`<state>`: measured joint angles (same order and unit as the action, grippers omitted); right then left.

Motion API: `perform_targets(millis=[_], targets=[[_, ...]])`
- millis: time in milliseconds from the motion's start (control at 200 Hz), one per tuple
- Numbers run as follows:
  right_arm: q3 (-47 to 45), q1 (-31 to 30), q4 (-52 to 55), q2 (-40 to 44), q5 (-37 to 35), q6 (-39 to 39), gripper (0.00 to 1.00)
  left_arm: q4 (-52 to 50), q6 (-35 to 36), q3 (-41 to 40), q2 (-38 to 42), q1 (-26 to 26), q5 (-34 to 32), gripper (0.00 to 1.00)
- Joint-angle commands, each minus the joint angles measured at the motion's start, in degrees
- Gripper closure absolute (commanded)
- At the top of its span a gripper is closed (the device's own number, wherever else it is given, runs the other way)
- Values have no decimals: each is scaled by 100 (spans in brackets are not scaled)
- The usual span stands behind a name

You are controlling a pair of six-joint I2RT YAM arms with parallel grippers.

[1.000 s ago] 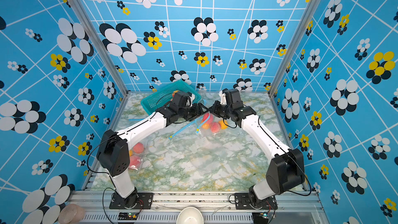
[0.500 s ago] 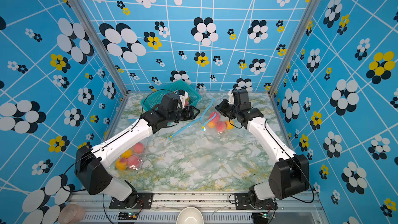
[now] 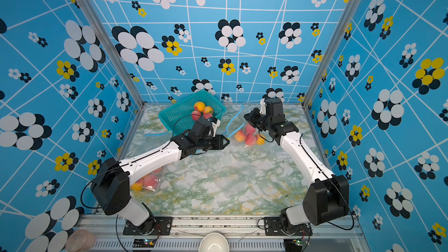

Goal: Place the peach in a zip-top bag and seal the zipper
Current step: Adjust the zipper food storage bag at the center of the board.

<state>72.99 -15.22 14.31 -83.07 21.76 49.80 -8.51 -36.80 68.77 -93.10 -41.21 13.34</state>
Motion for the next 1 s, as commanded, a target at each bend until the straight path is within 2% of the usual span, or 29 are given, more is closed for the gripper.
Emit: perform_targets(millis=[0, 205, 485, 605, 680, 755, 890, 995], targets=[[40, 33, -135, 177, 109, 73, 100, 349, -48, 159, -226, 99, 220, 63], [41, 76, -122, 238, 70, 98, 100, 662, -205, 119, -277, 130, 524, 71], [13, 81, -209, 212, 133, 170, 100, 795, -169, 100, -271, 164, 549, 86], [5, 102, -178, 229, 60, 178, 100, 836, -163, 100, -222, 158, 607, 88], [-13, 115, -174, 237, -20, 198, 100, 815, -119, 93, -189, 158, 610, 94], [-8, 124, -184, 222, -29, 223, 100, 784, 9, 127, -152, 166, 592, 100], [38, 120, -84, 194, -44, 134, 100, 454, 445, 471, -104, 182, 570, 100], [204, 149, 322, 224, -140, -234, 100, -4, 1013, 1018, -112, 167, 697, 100]])
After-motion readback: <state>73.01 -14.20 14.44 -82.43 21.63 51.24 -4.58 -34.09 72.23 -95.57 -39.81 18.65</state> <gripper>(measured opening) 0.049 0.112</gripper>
